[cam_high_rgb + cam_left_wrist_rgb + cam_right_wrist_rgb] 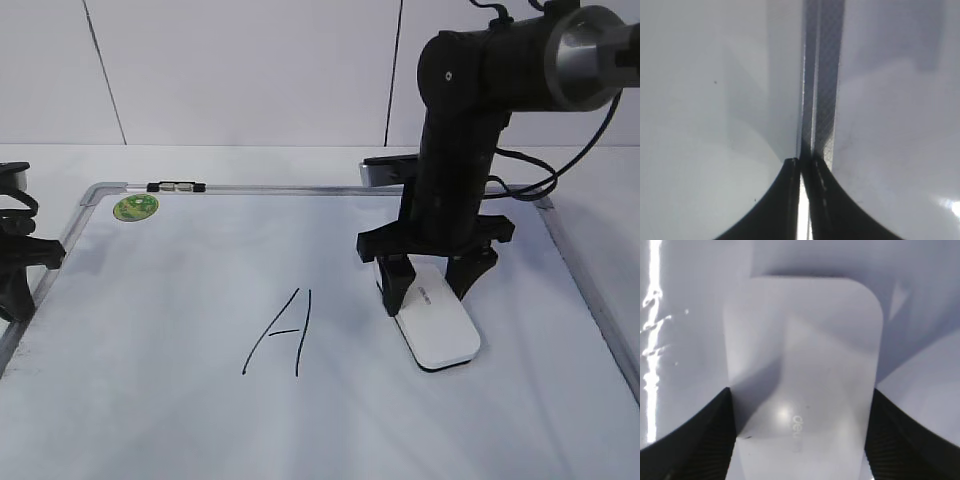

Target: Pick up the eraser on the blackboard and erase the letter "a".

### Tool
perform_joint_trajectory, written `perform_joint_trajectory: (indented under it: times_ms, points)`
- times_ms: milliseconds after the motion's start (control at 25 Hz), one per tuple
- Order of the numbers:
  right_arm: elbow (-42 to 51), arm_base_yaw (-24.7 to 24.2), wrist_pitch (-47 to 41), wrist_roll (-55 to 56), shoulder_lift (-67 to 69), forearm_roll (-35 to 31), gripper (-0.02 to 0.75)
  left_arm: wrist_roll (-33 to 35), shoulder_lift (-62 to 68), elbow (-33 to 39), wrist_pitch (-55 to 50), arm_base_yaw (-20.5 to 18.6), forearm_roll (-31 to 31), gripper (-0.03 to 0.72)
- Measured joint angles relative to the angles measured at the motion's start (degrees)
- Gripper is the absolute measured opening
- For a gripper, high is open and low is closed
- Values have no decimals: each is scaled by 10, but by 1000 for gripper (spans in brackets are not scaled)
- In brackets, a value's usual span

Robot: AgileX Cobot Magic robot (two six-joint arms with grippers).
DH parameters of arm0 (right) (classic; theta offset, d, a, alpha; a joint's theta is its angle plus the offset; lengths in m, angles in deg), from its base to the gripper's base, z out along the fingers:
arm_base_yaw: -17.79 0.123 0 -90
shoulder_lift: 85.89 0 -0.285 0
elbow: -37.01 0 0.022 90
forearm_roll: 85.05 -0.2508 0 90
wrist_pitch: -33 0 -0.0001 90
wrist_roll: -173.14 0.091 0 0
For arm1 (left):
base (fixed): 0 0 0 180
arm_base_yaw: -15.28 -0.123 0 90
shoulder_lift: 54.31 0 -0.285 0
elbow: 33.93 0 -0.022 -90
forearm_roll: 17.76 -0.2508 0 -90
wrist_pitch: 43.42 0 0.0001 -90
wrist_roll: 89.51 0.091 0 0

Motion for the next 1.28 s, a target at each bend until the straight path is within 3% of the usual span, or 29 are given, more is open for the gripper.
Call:
perform_joint_trajectory:
  times_ms: [720, 1280]
  points:
    - [-44, -15, 2, 27, -67, 74, 536, 1, 0, 0, 0, 0, 0, 15]
    - [-37, -107, 2, 30, -74, 81, 536, 1, 0, 0, 0, 0, 0, 17]
